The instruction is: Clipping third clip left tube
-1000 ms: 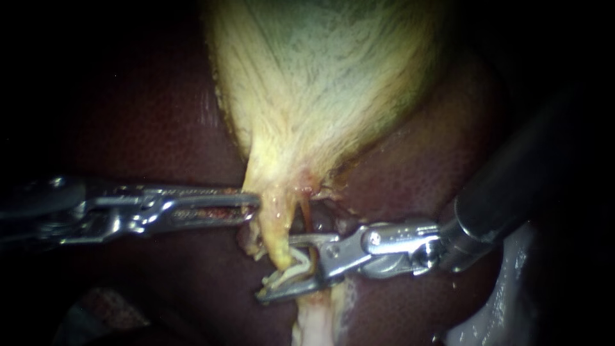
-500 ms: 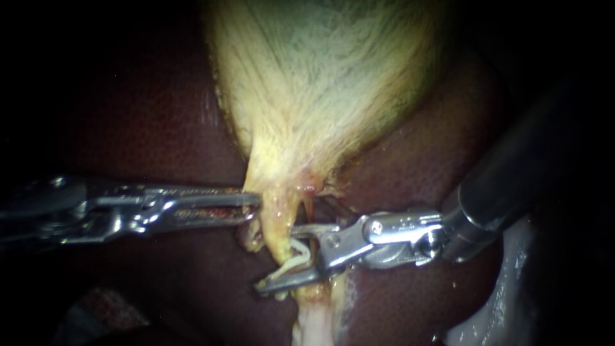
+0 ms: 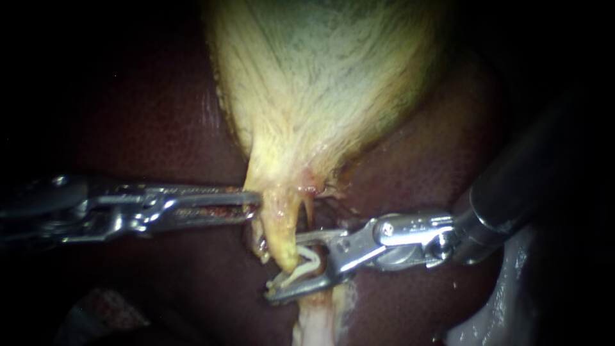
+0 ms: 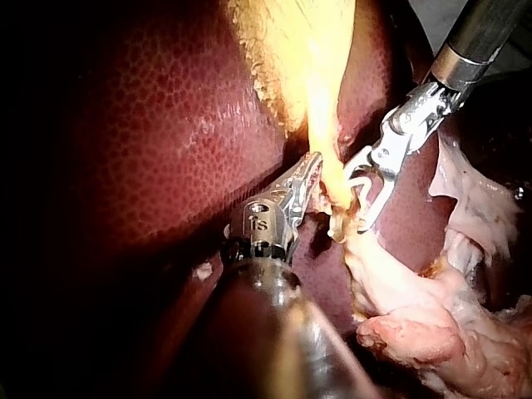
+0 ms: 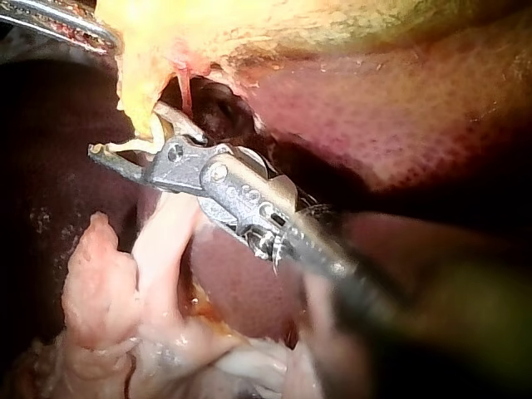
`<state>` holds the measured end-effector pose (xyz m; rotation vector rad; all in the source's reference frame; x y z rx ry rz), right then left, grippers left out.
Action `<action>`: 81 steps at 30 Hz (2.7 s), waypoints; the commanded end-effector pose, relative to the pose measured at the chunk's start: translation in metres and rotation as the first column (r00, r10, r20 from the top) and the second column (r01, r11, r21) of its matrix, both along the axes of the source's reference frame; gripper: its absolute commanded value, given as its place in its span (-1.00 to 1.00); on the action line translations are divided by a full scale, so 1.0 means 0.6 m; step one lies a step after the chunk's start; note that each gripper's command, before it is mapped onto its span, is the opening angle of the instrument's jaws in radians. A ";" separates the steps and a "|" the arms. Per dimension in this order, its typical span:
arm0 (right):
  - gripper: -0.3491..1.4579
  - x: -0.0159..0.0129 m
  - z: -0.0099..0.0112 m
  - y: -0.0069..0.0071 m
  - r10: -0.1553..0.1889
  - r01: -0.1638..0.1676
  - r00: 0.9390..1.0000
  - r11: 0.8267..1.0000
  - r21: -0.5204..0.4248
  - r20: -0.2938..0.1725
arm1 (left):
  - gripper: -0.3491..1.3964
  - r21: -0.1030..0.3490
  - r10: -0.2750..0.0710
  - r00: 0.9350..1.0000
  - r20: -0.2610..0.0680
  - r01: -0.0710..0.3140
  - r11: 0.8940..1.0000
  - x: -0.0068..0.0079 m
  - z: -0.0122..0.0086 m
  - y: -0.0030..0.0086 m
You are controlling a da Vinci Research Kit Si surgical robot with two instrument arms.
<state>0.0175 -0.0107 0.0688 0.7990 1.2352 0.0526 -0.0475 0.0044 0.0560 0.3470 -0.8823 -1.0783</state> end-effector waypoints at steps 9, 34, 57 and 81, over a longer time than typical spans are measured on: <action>-0.12 0.0022 0.0003 0.0006 0.016 -0.016 1.000 1.000 0.001 -0.005 | -1.00 0.000 -0.002 1.000 -0.002 0.002 1.000 -0.0002 0.0001 0.0000; -0.15 -0.0004 -0.0018 0.0061 0.076 -0.076 0.997 0.997 0.007 0.022 | -1.00 0.001 0.000 1.000 0.000 0.000 1.000 -0.0003 0.0000 0.0000; -0.23 -0.0013 -0.0016 0.0094 0.127 -0.127 0.991 0.992 0.002 0.033 | -1.00 -0.003 0.002 1.000 -0.001 -0.002 1.000 -0.0005 -0.0003 -0.0001; -1.00 -0.0033 0.0004 0.0095 0.120 -0.119 0.991 0.993 -0.016 0.067 | -1.00 -0.003 0.004 1.000 0.000 -0.004 1.000 -0.0006 -0.0002 -0.0001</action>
